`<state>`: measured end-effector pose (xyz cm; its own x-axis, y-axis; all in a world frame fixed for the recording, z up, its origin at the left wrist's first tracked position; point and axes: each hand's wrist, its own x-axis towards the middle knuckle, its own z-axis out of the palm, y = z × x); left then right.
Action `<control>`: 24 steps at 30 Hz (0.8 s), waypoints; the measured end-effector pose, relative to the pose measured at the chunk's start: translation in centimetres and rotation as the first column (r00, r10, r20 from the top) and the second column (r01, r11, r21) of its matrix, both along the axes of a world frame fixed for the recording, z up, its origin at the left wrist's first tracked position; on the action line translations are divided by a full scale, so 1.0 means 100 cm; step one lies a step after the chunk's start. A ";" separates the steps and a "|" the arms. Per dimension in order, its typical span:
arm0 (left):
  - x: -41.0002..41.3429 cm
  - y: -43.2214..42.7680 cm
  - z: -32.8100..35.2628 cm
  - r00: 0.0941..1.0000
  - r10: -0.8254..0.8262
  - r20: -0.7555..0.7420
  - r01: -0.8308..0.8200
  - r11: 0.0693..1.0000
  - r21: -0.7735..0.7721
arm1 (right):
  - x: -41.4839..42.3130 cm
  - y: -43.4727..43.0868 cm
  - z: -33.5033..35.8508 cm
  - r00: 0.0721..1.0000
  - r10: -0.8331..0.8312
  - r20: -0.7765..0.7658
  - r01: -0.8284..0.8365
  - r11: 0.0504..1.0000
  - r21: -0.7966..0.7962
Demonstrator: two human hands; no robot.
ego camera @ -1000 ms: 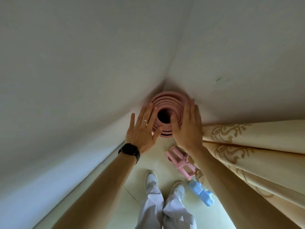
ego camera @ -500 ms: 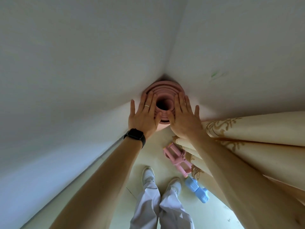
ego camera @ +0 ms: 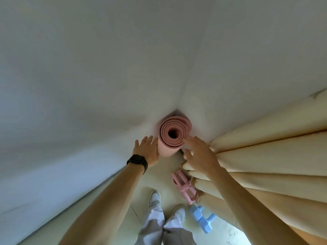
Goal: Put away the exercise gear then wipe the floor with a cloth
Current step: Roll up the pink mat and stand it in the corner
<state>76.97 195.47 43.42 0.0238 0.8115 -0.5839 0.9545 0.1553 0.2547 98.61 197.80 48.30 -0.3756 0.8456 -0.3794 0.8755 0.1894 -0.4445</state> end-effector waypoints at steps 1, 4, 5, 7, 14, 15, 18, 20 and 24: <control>-0.002 -0.009 0.016 1.000 0.022 0.013 -0.022 1.000 0.018 | 0.001 -0.008 0.015 1.000 -0.014 -0.007 0.014 1.000 -0.001; -0.008 -0.035 0.066 0.998 0.053 0.037 -0.055 0.997 0.056 | 0.004 -0.036 0.067 0.999 -0.021 -0.026 0.022 1.000 0.020; -0.010 -0.043 0.079 0.997 0.067 0.038 -0.070 0.994 0.079 | 0.006 -0.046 0.081 0.999 -0.018 -0.041 0.020 0.999 0.044; -0.013 -0.056 0.102 0.996 0.086 0.036 -0.090 0.989 0.117 | 0.008 -0.061 0.105 0.997 -0.018 -0.070 0.023 0.997 0.072; -0.006 -0.124 0.170 0.979 0.200 0.031 -0.200 0.932 0.302 | 0.012 -0.114 0.167 0.984 0.118 -0.137 -0.089 0.976 0.201; -0.001 -0.137 0.176 0.976 0.216 0.022 -0.211 0.919 0.332 | 0.014 -0.121 0.173 0.980 0.150 -0.129 -0.118 0.967 0.226; 0.014 -0.182 0.191 0.952 0.305 0.033 -0.292 0.871 0.395 | 0.025 -0.141 0.182 0.960 0.251 -0.127 -0.203 0.931 0.304; 0.034 -0.215 0.197 0.923 0.384 0.029 -0.357 0.825 0.438 | 0.043 -0.152 0.180 0.943 0.311 -0.120 -0.250 0.899 0.360; 0.036 -0.302 0.210 0.848 0.530 -0.006 -0.466 0.750 0.468 | 0.032 -0.189 0.179 0.901 0.418 -0.112 -0.343 0.848 0.403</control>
